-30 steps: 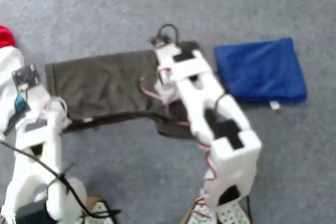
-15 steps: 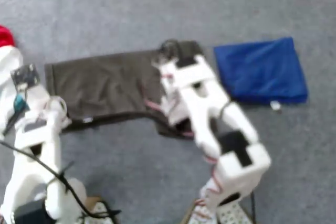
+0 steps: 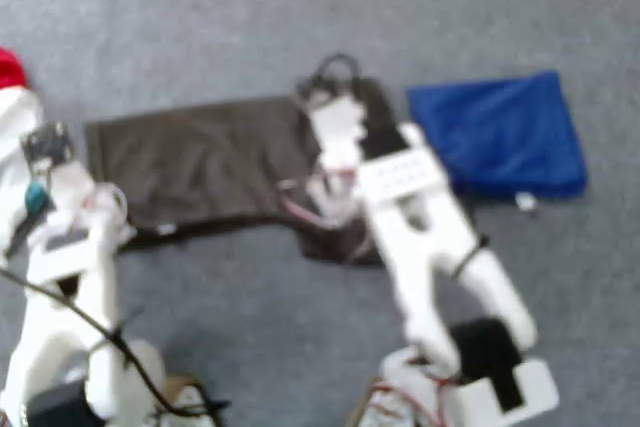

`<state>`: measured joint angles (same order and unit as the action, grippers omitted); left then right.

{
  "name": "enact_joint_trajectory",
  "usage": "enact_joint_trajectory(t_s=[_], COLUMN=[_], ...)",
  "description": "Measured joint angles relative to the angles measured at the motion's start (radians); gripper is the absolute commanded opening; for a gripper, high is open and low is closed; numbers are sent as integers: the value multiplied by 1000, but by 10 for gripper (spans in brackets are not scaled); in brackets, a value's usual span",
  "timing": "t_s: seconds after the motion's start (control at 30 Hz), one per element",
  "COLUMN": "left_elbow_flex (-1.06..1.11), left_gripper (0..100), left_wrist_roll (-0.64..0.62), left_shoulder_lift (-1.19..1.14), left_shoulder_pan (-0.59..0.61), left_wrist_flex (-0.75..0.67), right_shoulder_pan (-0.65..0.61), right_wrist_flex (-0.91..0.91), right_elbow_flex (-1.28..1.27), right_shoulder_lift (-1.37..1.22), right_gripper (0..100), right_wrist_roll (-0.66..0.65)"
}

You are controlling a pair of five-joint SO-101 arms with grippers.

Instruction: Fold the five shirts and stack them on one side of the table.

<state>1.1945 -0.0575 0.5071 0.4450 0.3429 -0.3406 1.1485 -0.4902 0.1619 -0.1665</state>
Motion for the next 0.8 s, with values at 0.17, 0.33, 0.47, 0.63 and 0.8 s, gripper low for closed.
enact_joint_trajectory(t_s=[0.17,0.33,0.47,0.63,0.8], left_elbow_flex=[0,0,0,0,0], left_gripper=[30,30,30,30,32], left_wrist_roll=[0,0,0,0,0], left_shoulder_lift=[0,0,0,0,0], left_shoulder_pan=[0,0,0,0,0], left_wrist_flex=[0,0,0,0,0], right_shoulder_pan=[0,-61,-129,-163,-163], right_wrist_flex=[-221,-175,-58,-9,-81], right_elbow_flex=[0,0,0,0,0], right_shoulder_lift=[-167,-269,-269,-269,-316], right_gripper=[14,14,15,15,15], right_wrist_roll=[0,2,-2,-2,-2])
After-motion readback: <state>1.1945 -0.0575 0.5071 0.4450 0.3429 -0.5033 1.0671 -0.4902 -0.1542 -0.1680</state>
